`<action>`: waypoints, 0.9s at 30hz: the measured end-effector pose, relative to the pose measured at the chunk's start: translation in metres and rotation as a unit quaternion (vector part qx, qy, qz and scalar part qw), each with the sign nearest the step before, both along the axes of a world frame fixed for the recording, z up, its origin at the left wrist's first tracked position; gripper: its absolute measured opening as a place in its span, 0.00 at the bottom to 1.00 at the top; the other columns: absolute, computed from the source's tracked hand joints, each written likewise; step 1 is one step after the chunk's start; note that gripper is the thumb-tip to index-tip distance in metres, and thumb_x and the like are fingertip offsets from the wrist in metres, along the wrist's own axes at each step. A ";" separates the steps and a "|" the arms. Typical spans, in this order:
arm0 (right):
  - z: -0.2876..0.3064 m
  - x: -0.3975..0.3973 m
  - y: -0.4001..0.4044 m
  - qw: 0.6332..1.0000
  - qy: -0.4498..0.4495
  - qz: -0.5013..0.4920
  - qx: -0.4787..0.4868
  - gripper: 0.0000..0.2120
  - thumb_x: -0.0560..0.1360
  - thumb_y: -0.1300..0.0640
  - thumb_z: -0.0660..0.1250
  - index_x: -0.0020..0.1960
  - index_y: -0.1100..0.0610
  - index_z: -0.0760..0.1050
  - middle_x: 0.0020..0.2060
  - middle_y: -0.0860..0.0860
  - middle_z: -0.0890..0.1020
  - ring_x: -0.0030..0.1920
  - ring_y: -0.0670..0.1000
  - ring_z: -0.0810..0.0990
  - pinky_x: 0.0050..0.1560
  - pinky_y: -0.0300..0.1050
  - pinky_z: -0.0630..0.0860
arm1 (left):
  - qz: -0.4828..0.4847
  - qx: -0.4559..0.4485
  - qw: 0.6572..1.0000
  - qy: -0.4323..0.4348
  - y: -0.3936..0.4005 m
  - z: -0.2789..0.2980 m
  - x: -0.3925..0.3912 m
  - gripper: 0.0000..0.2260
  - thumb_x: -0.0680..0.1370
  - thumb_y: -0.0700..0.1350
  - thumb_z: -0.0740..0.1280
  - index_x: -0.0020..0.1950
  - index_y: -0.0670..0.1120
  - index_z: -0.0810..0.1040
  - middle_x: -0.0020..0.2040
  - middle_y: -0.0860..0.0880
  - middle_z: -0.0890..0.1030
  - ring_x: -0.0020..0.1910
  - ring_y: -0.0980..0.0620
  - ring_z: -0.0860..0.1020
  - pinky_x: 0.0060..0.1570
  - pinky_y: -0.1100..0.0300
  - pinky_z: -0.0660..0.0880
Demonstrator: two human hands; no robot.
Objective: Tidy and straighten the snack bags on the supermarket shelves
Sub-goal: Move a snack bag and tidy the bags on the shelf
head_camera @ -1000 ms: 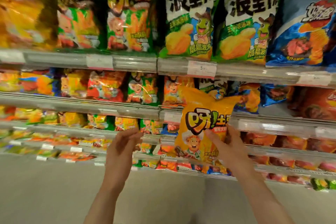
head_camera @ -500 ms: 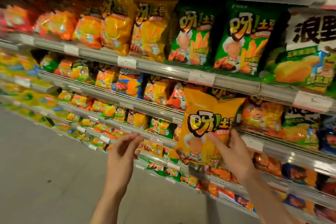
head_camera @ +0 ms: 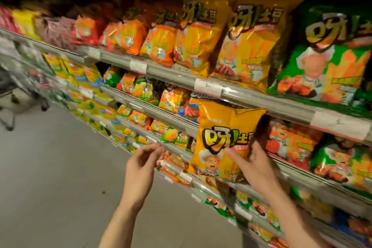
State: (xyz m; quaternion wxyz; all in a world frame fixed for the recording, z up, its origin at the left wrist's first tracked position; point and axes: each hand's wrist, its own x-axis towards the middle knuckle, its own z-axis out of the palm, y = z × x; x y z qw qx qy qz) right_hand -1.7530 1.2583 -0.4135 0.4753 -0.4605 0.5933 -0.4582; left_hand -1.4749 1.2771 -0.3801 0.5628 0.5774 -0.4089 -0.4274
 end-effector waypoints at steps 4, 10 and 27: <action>-0.011 0.033 -0.029 1.000 0.010 0.015 0.010 0.61 0.65 0.30 0.77 0.84 0.50 0.46 0.82 0.47 0.58 0.80 0.51 0.60 0.79 0.56 0.61 | -0.012 -0.006 1.000 -0.016 -0.030 -0.002 0.029 0.04 0.81 0.39 0.69 0.52 0.43 0.83 0.48 0.42 0.86 0.48 0.50 0.82 0.52 0.52 0.77; -0.014 0.072 -0.049 1.000 0.018 -0.012 -0.008 0.52 0.65 0.35 0.78 0.81 0.49 0.57 0.72 0.37 0.68 0.72 0.45 0.67 0.74 0.49 0.65 | -0.049 0.014 0.999 0.000 -0.077 -0.019 0.059 0.04 0.80 0.41 0.69 0.52 0.43 0.83 0.48 0.43 0.86 0.47 0.52 0.82 0.49 0.59 0.77; -0.014 0.104 -0.010 0.962 0.087 -0.256 0.028 0.27 0.67 0.41 0.76 0.63 0.41 0.74 0.52 0.33 0.84 0.52 0.33 0.81 0.50 0.36 0.74 | -0.314 -0.023 0.943 -0.107 -0.218 -0.038 0.020 0.08 0.81 0.45 0.69 0.58 0.45 0.77 0.53 0.43 0.83 0.48 0.60 0.80 0.51 0.67 0.76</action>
